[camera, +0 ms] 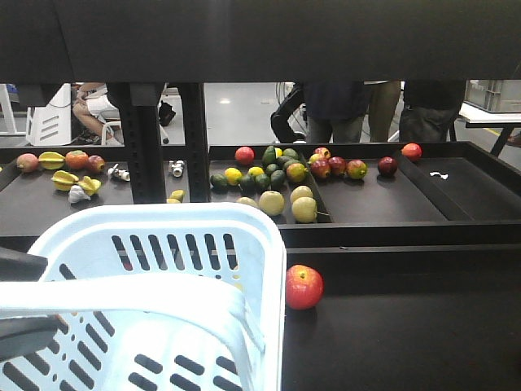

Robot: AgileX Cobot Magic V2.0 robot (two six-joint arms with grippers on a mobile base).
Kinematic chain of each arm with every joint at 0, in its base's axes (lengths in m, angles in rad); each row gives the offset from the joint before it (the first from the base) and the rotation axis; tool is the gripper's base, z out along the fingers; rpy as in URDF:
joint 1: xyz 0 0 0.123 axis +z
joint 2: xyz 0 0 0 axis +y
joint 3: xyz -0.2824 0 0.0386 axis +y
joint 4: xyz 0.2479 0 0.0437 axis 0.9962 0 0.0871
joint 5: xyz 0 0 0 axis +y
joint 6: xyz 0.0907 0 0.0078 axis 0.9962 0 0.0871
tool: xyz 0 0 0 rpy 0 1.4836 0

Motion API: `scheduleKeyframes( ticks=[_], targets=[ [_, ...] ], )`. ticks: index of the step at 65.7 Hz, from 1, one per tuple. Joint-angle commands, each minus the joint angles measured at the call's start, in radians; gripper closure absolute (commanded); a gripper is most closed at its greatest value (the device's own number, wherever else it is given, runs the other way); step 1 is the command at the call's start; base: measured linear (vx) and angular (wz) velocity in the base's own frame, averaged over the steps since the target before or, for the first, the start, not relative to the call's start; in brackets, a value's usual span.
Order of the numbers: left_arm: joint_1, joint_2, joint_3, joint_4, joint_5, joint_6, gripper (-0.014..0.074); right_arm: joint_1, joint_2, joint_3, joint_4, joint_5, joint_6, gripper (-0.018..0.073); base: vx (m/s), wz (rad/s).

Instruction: Pick three apples into basket with both arms

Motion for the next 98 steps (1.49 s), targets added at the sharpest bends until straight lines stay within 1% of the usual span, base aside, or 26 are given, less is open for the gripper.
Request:
scheduleKeyframes(
  ticks=[1, 19, 63, 82, 98],
  targets=[
    [-0.005, -0.006, -0.029, -0.037, -0.091, -0.008, 0.0604, -0.006, 0.002, 0.000, -0.003, -0.068, -0.004, 0.0564, -0.01, 0.05],
    [-0.005, -0.006, -0.029, -0.037, -0.091, -0.008, 0.0604, -0.006, 0.002, 0.000, -0.003, -0.068, -0.004, 0.0564, -0.05, 0.26],
    [-0.005, -0.007, -0.029, -0.037, -0.091, -0.008, 0.0604, -0.006, 0.002, 0.000, -0.003, -0.068, -0.004, 0.0564, -0.14, 0.58],
    [-0.005, -0.006, -0.029, -0.037, -0.091, -0.008, 0.0604, -0.006, 0.002, 0.000, -0.003, -0.068, -0.004, 0.0564, -0.13, 0.77],
    [-0.005, -0.006, -0.029, -0.037, -0.091, -0.008, 0.0604, -0.006, 0.002, 0.000, -0.003, -0.068, -0.004, 0.0564, -0.13, 1.08]
  ],
)
